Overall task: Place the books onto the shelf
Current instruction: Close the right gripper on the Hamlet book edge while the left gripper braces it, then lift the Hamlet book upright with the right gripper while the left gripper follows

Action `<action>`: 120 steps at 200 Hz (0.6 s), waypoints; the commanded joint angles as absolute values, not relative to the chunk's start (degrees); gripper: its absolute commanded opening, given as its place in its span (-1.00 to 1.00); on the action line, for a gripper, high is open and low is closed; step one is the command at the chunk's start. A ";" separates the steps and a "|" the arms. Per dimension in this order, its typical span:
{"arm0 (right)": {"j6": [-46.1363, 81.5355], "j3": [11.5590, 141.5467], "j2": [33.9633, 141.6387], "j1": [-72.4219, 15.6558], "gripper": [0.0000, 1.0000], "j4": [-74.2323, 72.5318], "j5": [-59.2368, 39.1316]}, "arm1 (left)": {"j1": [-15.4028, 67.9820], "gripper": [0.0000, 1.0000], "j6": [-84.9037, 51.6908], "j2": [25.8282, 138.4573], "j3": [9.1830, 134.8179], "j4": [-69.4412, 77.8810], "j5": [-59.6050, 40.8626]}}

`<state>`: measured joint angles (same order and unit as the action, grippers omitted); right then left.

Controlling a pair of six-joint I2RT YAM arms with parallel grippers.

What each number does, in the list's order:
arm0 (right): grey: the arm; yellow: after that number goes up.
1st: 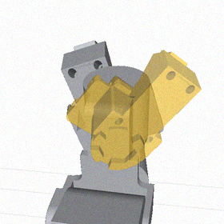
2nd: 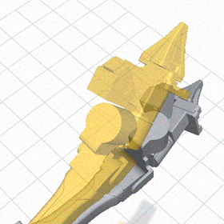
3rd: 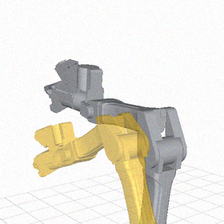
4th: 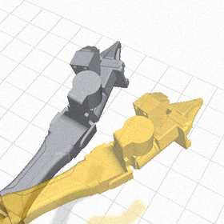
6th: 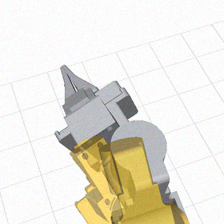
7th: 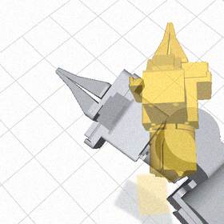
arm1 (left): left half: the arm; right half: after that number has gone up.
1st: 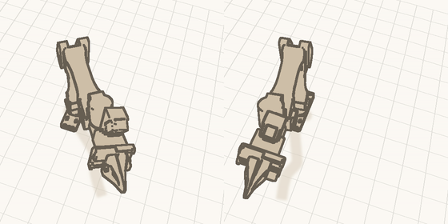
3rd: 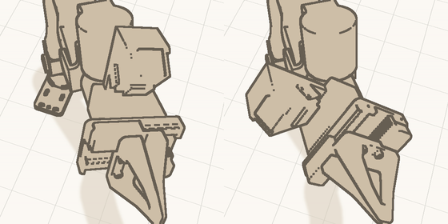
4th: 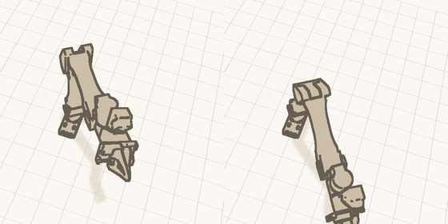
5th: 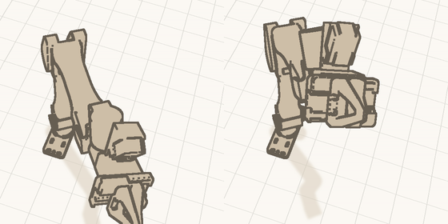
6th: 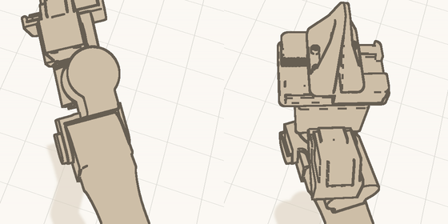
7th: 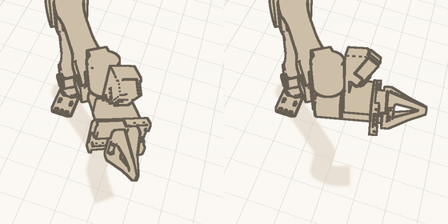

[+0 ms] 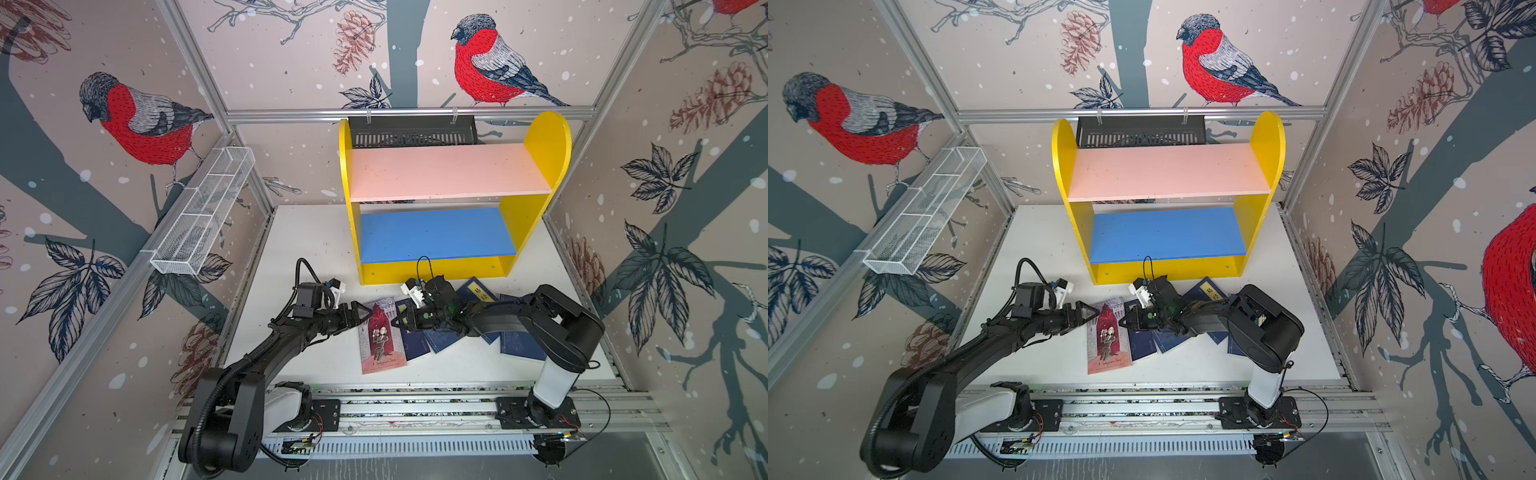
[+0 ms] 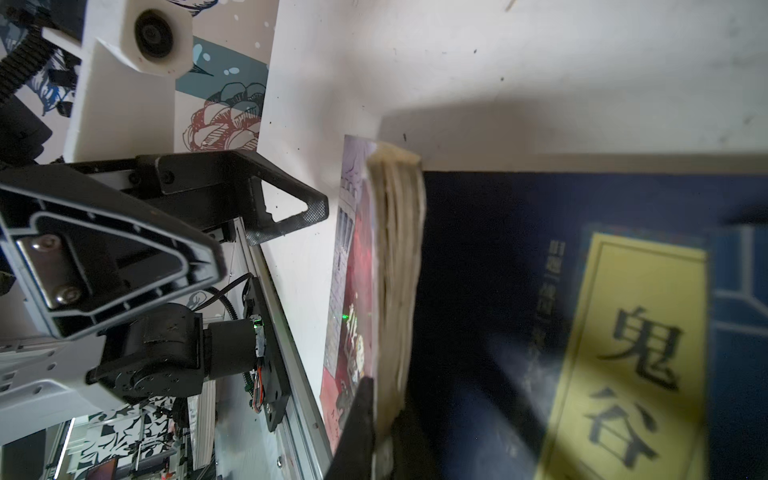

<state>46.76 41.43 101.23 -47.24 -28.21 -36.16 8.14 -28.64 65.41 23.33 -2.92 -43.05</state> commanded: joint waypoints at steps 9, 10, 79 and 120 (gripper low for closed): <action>45.88 40.78 98.08 -46.01 -0.94 -31.14 -40.14 | 7.75 0.76 -26.47 59.99 24.79 -3.68 -41.22; 45.79 40.78 97.99 -45.99 -0.93 -30.99 -40.24 | 7.74 0.76 -26.42 59.70 24.83 -3.73 -41.13; 31.69 46.18 86.46 -41.96 -0.96 -8.24 -42.66 | 7.47 0.79 -14.66 52.62 34.89 -10.30 -39.72; 26.81 46.49 78.49 -37.20 -0.96 -0.94 -45.38 | 7.04 0.82 -13.73 52.34 40.13 -10.24 -45.10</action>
<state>32.12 45.98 82.21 -39.48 -7.16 -42.41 7.35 -14.74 52.42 38.35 -10.22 -40.38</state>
